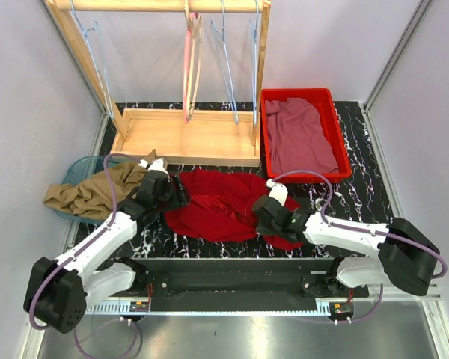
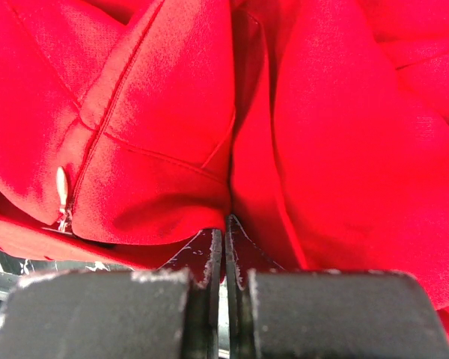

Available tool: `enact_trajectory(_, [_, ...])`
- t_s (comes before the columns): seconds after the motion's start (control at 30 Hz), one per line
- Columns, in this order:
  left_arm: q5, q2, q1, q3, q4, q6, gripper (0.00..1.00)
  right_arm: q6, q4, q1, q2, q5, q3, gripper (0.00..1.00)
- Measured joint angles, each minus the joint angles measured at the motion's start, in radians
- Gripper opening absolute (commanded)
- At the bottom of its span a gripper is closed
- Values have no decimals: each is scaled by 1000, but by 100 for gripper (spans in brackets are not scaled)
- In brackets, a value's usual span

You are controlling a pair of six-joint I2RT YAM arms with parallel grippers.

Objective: Place the skirt on the hanger

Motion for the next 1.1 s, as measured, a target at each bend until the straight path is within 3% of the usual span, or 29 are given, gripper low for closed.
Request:
enact_trajectory(0.03, [4, 13, -1, 0, 3, 2, 47, 1, 1, 0, 0, -1, -2, 0])
enact_trajectory(0.07, [5, 28, -2, 2, 3, 5, 30, 2, 3, -1, -1, -1, -3, 0])
enact_trajectory(0.17, [0, 71, -5, 16, -15, 5, 0, 9, 7, -1, -17, -2, -15, 0])
enact_trajectory(0.4, [-34, 68, -13, 162, -139, 7, 0, 12, -76, -1, -170, 11, 19, 0])
enact_trajectory(0.63, [-86, -40, -15, 454, -294, 58, 0, -98, -284, -2, -273, 112, 365, 0])
enact_trajectory(0.83, [-89, -81, -21, 729, -364, 102, 0, -213, -346, 0, -299, 177, 662, 0])
enact_trajectory(1.1, [-53, -76, -31, 822, -397, 116, 0, -267, -359, 8, -315, 185, 725, 0])
